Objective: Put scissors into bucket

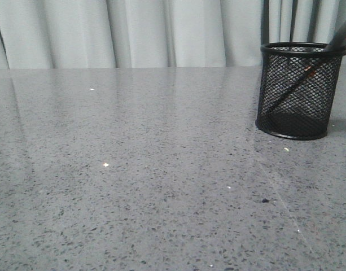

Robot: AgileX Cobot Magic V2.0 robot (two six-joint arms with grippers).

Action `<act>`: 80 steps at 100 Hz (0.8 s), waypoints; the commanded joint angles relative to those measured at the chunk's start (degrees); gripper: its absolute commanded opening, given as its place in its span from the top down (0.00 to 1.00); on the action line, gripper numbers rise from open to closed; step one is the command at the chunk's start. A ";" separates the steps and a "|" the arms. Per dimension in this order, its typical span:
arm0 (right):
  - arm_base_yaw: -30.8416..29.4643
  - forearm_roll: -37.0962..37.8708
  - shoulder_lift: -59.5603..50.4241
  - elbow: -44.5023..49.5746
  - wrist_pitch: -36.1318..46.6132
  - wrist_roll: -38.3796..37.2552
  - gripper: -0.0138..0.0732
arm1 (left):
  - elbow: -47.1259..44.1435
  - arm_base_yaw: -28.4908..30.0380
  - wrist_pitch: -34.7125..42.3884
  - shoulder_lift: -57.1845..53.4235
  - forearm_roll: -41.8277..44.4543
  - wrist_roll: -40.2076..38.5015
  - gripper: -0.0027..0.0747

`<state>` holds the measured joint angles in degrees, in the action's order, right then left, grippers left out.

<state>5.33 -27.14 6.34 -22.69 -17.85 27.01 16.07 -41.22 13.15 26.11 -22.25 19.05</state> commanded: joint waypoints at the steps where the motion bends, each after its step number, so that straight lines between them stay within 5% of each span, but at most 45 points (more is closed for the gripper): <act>1: 0.06 -0.96 -0.91 -1.66 2.06 0.55 0.89 | 1.66 -0.01 4.20 0.26 -0.15 -0.57 0.99; 61: 0.06 -0.96 -0.96 -1.55 0.63 0.55 0.89 | -2.33 0.12 4.55 -1.45 4.69 0.52 0.99; 70: 0.06 -0.96 -0.96 -1.55 0.63 0.55 0.89 | -5.43 2.70 4.94 -5.22 13.87 1.07 0.99; 80: 0.06 -0.96 -0.96 -1.55 0.52 0.55 0.89 | -10.22 8.51 3.91 -11.16 13.51 1.07 0.99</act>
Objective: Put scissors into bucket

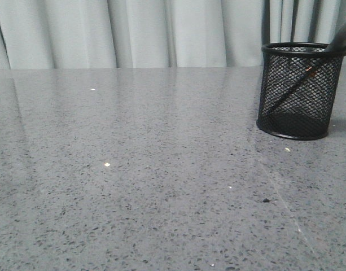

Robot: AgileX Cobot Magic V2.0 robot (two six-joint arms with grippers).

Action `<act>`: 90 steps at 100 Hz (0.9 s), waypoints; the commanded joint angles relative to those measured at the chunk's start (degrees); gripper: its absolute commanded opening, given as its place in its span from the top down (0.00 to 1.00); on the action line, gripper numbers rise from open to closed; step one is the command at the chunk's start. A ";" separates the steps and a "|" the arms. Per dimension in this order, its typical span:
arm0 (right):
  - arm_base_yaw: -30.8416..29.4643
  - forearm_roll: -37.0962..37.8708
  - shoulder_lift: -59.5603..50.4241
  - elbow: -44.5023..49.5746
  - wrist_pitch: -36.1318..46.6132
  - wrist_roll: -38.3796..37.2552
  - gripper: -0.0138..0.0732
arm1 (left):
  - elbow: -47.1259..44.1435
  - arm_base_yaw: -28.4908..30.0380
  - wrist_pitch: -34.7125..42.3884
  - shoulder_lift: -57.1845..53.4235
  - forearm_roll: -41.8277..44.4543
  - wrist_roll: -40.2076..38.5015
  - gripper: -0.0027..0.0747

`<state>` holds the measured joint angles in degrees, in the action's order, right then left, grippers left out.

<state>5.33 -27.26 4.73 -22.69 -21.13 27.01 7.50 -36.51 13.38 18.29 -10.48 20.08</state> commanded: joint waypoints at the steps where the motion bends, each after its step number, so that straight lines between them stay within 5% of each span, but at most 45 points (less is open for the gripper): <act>1: 0.06 -0.84 0.65 -1.55 3.82 0.55 0.89 | -2.03 4.76 3.68 -4.26 1.75 0.03 0.99; 17: 0.06 -0.84 0.65 -1.55 3.82 0.55 0.89 | -8.64 15.67 0.69 -14.50 1.75 -2.91 0.99; 38: 0.06 -0.84 0.65 -1.55 3.51 0.55 0.89 | -9.77 26.01 -21.43 -19.79 5.32 -12.10 0.99; 66: 0.06 -0.84 0.65 -1.55 3.51 0.55 0.89 | -9.77 29.92 -30.03 -19.89 4.68 -12.10 0.99; 90: 0.06 -0.84 0.65 -1.55 3.51 0.55 0.89 | -9.77 31.77 -29.78 -19.89 4.68 -12.10 0.99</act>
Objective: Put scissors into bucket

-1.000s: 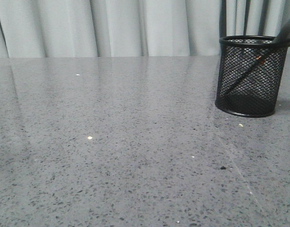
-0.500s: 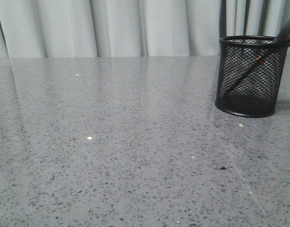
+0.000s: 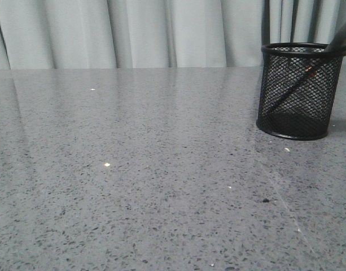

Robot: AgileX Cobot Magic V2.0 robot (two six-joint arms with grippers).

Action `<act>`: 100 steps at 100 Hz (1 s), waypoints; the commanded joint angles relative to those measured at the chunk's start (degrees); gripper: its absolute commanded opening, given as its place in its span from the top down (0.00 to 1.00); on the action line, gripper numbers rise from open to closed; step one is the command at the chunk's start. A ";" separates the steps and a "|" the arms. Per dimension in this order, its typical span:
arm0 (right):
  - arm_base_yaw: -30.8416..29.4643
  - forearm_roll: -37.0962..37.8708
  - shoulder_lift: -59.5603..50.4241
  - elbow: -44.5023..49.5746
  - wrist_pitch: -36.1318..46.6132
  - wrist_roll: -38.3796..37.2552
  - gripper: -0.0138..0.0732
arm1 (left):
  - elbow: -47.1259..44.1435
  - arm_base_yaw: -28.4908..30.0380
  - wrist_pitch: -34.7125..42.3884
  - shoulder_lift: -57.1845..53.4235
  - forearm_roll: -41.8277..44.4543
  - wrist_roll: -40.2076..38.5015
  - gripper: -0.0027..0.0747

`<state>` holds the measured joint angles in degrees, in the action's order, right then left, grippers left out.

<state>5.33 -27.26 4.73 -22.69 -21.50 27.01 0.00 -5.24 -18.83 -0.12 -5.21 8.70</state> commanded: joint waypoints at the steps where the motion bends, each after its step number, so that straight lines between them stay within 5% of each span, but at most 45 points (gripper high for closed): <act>1: 0.06 -0.84 0.65 -1.55 3.88 0.55 0.89 | -2.26 0.50 2.43 -1.48 -0.59 -0.71 0.99; 100: -0.17 2.29 0.65 -0.54 4.04 0.55 0.89 | -2.26 0.50 2.53 -1.48 -0.59 -0.71 0.99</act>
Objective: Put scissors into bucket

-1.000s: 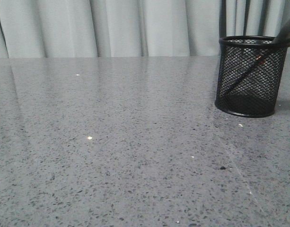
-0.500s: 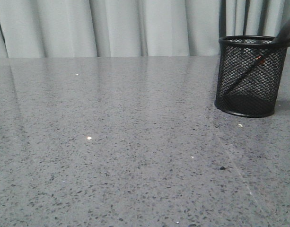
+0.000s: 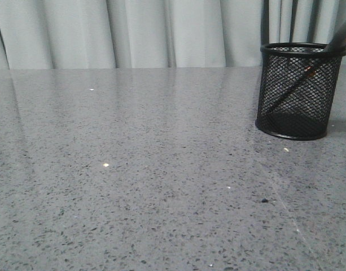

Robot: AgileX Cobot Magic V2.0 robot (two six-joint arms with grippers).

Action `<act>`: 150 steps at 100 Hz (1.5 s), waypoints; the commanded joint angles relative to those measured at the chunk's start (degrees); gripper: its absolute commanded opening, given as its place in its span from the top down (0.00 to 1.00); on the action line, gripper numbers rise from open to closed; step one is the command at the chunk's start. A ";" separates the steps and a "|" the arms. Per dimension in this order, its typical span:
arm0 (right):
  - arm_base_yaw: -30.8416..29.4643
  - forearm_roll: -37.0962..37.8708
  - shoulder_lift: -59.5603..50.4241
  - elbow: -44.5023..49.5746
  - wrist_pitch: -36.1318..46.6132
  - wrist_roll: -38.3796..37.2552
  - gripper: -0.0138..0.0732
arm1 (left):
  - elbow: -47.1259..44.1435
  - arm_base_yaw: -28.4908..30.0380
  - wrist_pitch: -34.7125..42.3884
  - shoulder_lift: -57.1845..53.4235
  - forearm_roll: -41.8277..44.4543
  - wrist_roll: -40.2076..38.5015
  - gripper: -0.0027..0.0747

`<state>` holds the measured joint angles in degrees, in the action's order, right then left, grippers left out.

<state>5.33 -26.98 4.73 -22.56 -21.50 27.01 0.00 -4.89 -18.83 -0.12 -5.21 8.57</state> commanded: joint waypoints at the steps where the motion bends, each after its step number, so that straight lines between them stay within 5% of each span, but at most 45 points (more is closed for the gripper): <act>1: -0.19 2.72 0.65 -0.47 4.36 0.34 0.89 | -2.26 0.15 2.53 -1.48 -0.59 -0.58 0.99; 28: -8.27 27.71 0.55 12.51 11.32 -28.64 0.89 | -2.26 0.15 2.53 -1.48 -0.59 -0.58 0.99; 58: -11.77 28.15 -6.43 23.88 12.53 -28.76 0.89 | -2.26 0.15 2.53 -1.48 -0.59 -0.58 0.99; 76: -11.77 28.21 -6.55 23.63 4.59 -28.66 0.89 | -2.26 0.15 2.53 -1.48 -0.59 -0.58 0.99; 150: -11.77 28.21 -6.55 23.63 4.72 -28.66 0.89 | -2.26 0.15 2.53 -1.48 -0.59 -0.58 0.99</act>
<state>-6.09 0.43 -0.58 0.80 -18.29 -1.56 0.00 -4.89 -18.92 -0.12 -5.21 8.57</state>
